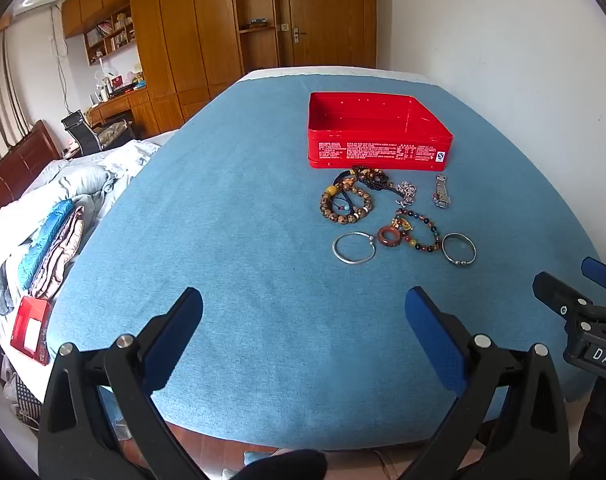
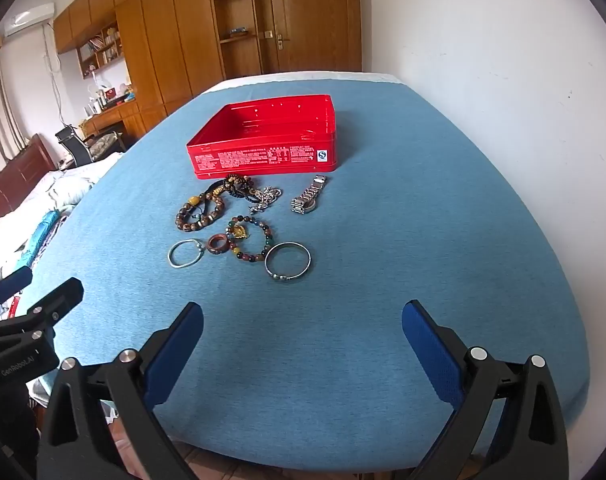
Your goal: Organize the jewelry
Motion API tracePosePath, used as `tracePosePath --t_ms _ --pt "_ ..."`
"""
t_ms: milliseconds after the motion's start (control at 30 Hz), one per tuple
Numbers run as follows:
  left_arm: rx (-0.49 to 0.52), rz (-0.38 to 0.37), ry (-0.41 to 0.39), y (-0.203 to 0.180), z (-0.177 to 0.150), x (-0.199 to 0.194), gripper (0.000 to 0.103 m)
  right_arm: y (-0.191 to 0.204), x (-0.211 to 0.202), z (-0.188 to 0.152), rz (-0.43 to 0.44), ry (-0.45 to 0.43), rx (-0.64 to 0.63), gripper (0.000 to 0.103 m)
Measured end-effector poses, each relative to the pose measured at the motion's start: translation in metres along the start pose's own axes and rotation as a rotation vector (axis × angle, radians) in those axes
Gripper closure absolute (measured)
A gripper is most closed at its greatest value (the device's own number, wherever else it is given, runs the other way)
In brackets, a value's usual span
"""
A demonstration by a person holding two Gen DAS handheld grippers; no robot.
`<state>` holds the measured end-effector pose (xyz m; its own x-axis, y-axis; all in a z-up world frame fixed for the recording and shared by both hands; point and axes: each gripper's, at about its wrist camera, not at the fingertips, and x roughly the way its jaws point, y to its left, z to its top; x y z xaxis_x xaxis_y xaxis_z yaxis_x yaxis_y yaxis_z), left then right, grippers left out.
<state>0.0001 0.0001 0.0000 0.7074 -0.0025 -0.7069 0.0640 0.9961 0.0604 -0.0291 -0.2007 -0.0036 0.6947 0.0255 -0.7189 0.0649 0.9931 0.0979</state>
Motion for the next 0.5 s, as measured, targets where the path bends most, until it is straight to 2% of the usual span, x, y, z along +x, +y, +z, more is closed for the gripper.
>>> tracePosePath --t_ms 500 --pt "0.001 0.001 0.003 0.0005 -0.0003 0.001 0.003 -0.0023 0.0017 0.0003 0.002 0.001 0.002 0.004"
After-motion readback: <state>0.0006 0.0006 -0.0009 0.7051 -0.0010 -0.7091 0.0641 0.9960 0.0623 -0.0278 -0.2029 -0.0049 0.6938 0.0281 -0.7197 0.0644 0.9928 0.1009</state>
